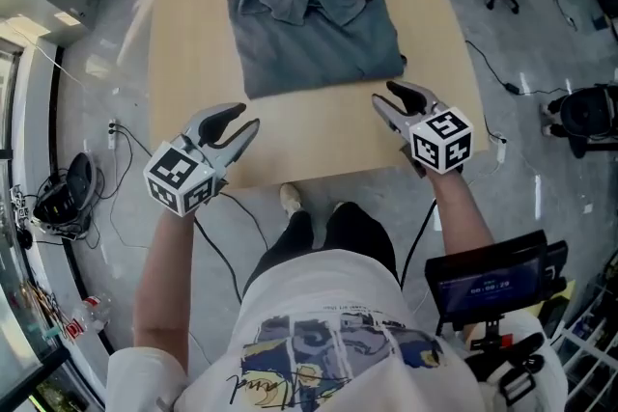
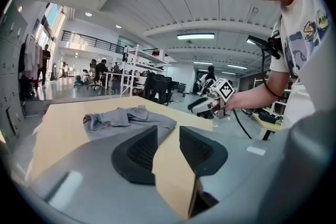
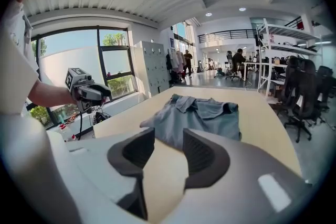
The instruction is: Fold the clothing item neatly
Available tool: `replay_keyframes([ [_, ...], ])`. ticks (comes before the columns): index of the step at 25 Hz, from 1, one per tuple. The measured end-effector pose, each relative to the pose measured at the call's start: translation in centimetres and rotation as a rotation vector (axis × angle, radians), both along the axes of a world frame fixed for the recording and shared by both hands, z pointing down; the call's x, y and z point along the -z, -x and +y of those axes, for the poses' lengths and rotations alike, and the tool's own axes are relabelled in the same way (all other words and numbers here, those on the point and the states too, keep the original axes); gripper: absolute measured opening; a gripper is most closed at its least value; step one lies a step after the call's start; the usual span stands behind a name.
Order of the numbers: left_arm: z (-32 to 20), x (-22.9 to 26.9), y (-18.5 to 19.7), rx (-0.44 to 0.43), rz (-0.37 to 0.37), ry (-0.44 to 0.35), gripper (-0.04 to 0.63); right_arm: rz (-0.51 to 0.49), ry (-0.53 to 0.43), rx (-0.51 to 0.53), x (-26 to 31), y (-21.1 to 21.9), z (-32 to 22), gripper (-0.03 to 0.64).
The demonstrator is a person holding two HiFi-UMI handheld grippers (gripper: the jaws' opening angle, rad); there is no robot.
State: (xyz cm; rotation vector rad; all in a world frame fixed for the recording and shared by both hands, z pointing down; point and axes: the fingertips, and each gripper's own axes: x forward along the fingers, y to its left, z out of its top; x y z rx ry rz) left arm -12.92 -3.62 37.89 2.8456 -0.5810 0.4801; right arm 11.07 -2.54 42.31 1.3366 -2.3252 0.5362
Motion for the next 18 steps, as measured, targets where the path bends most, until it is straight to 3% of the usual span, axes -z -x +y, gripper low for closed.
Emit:
replay_keyframes([
  [6, 8.4, 1.3, -1.6, -0.033, 0.036, -0.004, 0.014, -0.047, -0.012, 0.092, 1.2, 2.6, 7.3, 0.146],
  [13, 21.4, 3.3, -5.6, -0.02, 0.094, 0.044, 0.008, -0.053, -0.037, 0.196, 3.1, 3.3, 20.1, 0.084],
  [18, 28.9, 2.6, -7.8, -0.034, 0.093, 0.075, 0.008, -0.056, -0.05, 0.232, 2.9, 2.8, 26.1, 0.058],
])
